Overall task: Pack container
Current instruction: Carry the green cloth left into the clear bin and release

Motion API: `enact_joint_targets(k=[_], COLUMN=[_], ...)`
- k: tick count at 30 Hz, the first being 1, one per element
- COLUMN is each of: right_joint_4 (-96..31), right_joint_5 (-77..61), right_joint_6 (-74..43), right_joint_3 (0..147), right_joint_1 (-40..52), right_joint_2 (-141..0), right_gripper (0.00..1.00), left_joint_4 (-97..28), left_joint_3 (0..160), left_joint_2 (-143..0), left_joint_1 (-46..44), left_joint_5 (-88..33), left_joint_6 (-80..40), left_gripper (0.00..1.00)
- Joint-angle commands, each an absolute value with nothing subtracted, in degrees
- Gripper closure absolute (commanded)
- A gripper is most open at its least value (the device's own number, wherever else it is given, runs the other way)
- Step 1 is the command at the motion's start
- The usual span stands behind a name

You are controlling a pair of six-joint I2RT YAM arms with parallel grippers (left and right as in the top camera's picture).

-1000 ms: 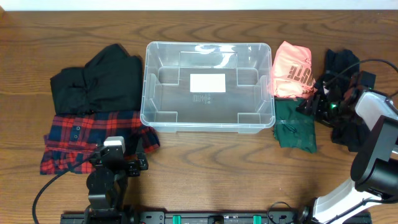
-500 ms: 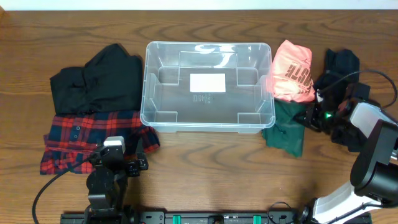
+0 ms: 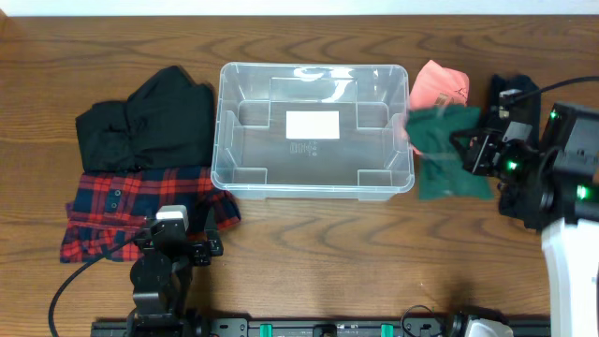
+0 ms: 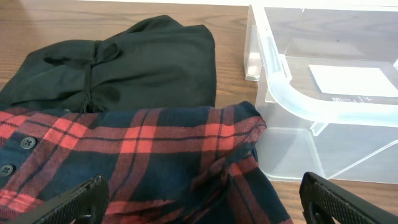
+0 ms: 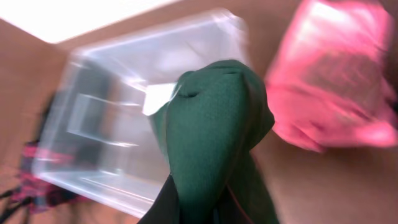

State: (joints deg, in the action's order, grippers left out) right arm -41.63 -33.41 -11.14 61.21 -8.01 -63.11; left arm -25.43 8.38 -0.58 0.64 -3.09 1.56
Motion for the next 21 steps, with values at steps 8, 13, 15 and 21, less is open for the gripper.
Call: enact_joint_targets(k=[8,13,15,21], right_joint_4=[-18.5,-5.5,-0.1,14.6], right_joint_5=[-29.1,-20.5,-19.2,-17.3], right_joint_6=[-31.0,-41.1,-46.3,-61.0], right_joint_3=[61.8,61.8,61.8,61.8], right_joint_1=[17.7,29.9,33.0,36.6], right_joint_2=[-64.6,-76.6,-82.3,-96.9], right_gripper=[0.99,0.99,0.99,0.99], left_joint_4=[-25.4,-25.4,-25.4,-25.4], left_joint_3=[7.3,7.3,7.3,7.3], left_joint_2=[-0.2,-0.2,-0.2,-0.2], left_joint_1=[0.8,0.8,0.8,0.8], left_joint_5=[-3.7,-3.7,-3.7,-3.7], left_joint_6=[2.3,2.3,2.3,2.3], left_gripper=[0.02,0.02,0.02,0.02])
